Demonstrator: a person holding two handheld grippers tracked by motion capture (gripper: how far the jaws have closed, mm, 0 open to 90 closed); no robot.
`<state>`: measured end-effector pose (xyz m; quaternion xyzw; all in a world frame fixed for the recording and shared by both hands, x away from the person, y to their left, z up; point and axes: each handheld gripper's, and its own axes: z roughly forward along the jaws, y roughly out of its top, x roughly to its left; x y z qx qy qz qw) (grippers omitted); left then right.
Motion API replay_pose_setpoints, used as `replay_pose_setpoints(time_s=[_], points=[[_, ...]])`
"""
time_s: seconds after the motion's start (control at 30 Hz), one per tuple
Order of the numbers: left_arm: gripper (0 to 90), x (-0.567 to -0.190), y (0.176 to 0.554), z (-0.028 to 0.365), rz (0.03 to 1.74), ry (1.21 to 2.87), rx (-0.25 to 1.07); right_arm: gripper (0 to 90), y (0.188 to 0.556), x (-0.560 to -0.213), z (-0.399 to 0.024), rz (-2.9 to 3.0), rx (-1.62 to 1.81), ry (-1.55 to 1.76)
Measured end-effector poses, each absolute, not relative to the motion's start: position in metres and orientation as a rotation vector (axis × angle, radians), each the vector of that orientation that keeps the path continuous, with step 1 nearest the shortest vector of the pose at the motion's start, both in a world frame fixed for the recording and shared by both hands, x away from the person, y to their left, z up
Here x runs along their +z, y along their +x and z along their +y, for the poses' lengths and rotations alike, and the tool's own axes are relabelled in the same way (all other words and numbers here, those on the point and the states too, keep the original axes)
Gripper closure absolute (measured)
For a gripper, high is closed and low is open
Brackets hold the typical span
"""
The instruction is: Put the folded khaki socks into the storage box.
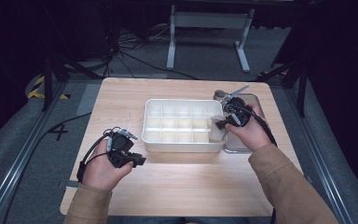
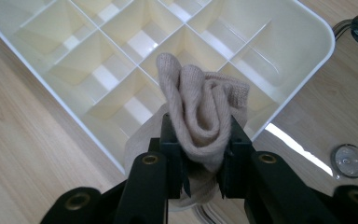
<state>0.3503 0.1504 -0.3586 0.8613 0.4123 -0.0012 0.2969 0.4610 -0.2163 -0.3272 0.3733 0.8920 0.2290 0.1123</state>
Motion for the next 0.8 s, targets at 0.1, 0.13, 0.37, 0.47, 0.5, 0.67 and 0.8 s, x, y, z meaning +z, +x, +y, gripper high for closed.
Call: replay_pose_setpoints(time_s=[0.1,0.13,0.37,0.47,0.5,0.67,0.8], points=[[75.0,-0.359,0.35,0.149,1.094,2.293,-0.011,75.4,0.464,-0.329,-0.213,2.633,0.615,1.056],[74.9,-0.359,0.351,0.149,1.088,2.298,-0.01,75.4,0.465,-0.33,-0.212,2.634,0.596,1.034],[75.0,-0.359,0.351,0.149,1.085,2.3,-0.006,75.2,0.466,-0.332,-0.205,2.639,0.527,0.915],[75.0,-0.36,0.351,0.148,1.083,2.302,-0.007,75.2,0.466,-0.334,-0.202,2.639,0.505,0.885],[75.0,-0.36,0.351,0.147,1.082,2.302,-0.014,75.1,0.465,-0.335,-0.201,2.639,0.494,0.879],[74.9,-0.36,0.351,0.146,1.08,2.305,-0.014,75.1,0.465,-0.342,-0.196,2.654,0.47,0.861],[74.8,-0.36,0.351,0.147,1.085,2.301,-0.018,75.0,0.465,-0.351,-0.195,2.664,0.437,0.847]])
